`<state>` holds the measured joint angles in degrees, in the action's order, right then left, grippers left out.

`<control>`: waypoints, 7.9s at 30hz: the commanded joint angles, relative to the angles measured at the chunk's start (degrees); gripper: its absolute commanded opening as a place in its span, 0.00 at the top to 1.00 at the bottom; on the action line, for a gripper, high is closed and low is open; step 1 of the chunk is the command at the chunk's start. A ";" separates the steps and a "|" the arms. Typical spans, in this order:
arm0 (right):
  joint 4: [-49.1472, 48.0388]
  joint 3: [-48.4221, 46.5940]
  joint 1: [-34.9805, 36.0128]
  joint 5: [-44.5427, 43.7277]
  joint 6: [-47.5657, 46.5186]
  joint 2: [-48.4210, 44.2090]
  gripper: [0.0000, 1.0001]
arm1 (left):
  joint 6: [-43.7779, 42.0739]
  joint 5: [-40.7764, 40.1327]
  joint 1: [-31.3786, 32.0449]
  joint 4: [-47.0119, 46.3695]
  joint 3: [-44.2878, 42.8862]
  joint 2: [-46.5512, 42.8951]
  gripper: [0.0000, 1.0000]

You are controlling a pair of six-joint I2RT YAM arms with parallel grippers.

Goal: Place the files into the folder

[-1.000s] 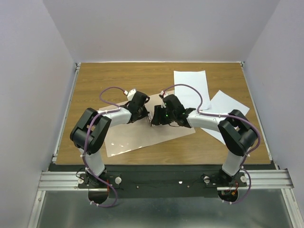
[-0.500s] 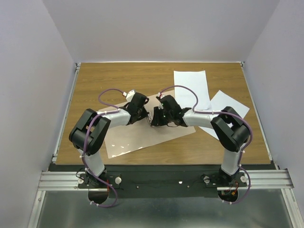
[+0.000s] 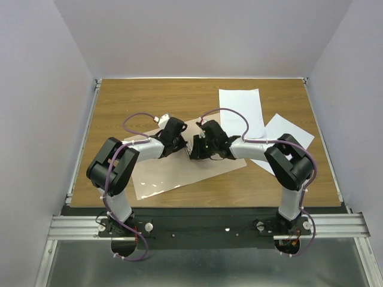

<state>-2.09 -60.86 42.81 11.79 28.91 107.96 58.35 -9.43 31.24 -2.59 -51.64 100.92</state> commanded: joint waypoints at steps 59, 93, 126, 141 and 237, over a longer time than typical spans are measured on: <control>16.50 -2.41 -10.64 -20.57 6.25 6.83 0.99 | -16.68 -7.36 0.31 3.29 -3.12 8.94 1.00; 13.07 -14.02 -6.68 -10.21 8.62 -3.02 0.97 | -15.90 -5.42 0.22 1.18 -3.03 0.50 1.00; 13.25 5.21 -6.77 -11.26 11.78 -3.64 0.27 | -14.75 -0.68 -1.19 2.50 -5.14 -0.64 1.00; 13.25 8.04 -6.77 -12.76 13.46 -3.90 0.27 | -17.39 -2.34 -3.03 6.63 -9.97 -5.03 0.49; 18.70 -2.08 -11.42 -15.13 8.45 -14.09 0.20 | -26.43 24.39 -8.58 -17.90 -5.31 -5.83 0.10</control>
<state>12.49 -61.30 35.22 0.27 38.33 99.33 34.44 19.84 20.16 -26.61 -52.90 97.51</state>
